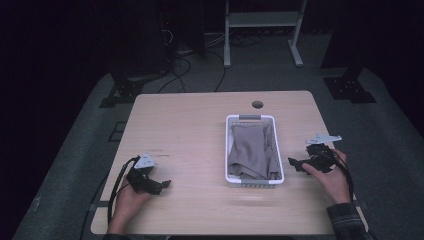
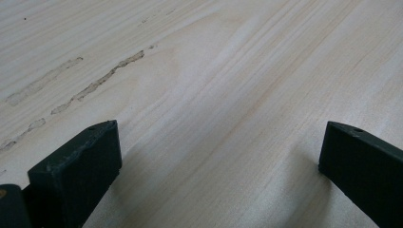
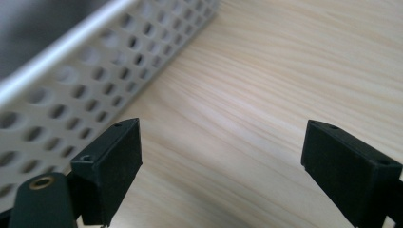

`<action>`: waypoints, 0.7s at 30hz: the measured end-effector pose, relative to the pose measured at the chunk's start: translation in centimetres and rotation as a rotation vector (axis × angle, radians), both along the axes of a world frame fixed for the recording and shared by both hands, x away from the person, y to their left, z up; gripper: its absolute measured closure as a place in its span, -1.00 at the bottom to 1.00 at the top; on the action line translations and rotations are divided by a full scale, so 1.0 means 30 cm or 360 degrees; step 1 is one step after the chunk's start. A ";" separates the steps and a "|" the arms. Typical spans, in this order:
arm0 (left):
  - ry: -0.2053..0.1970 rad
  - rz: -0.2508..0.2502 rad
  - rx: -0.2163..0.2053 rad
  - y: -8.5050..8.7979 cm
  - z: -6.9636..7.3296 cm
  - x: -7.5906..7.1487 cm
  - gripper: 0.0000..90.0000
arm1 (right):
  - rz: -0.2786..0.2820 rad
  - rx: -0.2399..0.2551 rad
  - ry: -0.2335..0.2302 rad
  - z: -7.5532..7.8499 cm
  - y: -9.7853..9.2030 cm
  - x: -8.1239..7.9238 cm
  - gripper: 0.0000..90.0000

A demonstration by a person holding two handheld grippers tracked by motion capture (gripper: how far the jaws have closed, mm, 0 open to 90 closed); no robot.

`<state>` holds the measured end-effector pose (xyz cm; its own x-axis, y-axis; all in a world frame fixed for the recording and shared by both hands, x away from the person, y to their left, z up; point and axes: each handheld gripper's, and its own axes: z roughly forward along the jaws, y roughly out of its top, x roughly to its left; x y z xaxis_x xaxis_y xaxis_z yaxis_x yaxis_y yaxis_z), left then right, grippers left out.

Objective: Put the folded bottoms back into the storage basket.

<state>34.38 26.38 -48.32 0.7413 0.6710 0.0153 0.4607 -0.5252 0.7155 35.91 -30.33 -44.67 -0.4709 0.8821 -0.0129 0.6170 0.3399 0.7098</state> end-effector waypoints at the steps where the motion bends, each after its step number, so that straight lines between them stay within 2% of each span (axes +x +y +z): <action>1: 0.0000 0.0000 0.0000 0.000 0.000 0.000 -1.00 | -0.0020 -0.0019 0.0016 -0.015 -0.005 0.007 -0.76; 14: 0.0000 -0.0001 0.0001 0.000 0.000 0.000 -1.00 | -0.0116 -0.0015 0.0044 -0.064 -0.034 0.028 -0.75; 17: 0.0000 -0.0002 0.0001 0.000 0.000 0.000 -1.00 | -0.0134 -0.0034 0.0043 -0.073 -0.033 0.031 -0.74; 20: 0.0000 -0.0003 0.0002 0.000 0.000 0.000 -1.00 | -0.0169 -0.0109 0.0062 -0.094 -0.025 0.039 -0.77; 21: 0.0000 -0.0004 0.0002 0.000 0.000 0.000 -1.00 | -0.0167 -0.0097 0.0067 -0.100 -0.025 0.040 -0.79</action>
<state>34.37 26.38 -48.32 0.7430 0.6691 0.0162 0.4594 -0.5275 0.7147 37.11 -31.07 -47.66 -0.3774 0.9247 -0.0503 0.6803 0.3137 0.6624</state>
